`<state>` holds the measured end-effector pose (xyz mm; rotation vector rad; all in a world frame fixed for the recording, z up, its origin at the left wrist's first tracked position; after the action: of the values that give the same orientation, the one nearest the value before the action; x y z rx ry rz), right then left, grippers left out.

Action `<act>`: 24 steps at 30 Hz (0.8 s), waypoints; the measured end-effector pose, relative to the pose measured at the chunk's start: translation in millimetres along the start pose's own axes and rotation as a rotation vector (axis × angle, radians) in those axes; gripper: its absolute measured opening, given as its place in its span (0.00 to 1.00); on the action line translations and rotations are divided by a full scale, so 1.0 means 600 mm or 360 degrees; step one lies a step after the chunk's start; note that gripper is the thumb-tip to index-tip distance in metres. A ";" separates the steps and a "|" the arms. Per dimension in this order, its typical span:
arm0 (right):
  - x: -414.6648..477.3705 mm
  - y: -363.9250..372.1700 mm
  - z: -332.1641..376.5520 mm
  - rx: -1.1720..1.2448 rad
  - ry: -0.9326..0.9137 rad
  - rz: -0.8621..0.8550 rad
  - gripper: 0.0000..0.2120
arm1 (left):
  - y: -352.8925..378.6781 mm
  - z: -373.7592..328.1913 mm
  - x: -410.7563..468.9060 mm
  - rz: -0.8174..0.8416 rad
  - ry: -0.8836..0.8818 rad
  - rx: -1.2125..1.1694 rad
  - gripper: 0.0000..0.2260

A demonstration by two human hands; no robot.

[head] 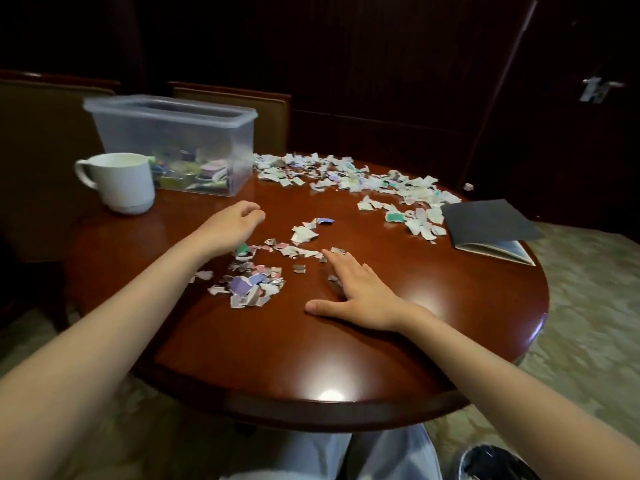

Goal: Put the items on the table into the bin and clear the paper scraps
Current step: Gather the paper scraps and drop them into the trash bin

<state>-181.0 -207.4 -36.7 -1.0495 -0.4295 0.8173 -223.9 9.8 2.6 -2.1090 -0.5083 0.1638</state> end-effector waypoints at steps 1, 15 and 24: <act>0.005 0.003 0.006 -0.0013 0.0000 -0.0008 0.44 | -0.006 0.015 0.003 -0.0033 -0.0040 0.0041 0.20; 0.050 0.068 0.119 0.0035 -0.0172 -0.0040 0.47 | 0.022 0.071 0.013 0.0033 -0.0191 0.0111 0.21; 0.128 0.065 0.115 -0.0046 0.0088 -0.0259 0.46 | 0.034 0.053 0.038 -0.0053 -0.0132 -0.0990 0.20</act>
<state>-193.1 -97.9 -44.9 -1.0467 -0.4740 0.6375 -207.3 33.9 -30.0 -2.7039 -0.7100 0.0781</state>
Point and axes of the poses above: each hand's wrist, its own x-axis towards the middle knuckle, its own y-axis out of the palm, z = x × y, the point moved 1 cm from there along x, towards the middle knuckle, and after that the axes turned 7 degrees about x, right-handed, at the moved point
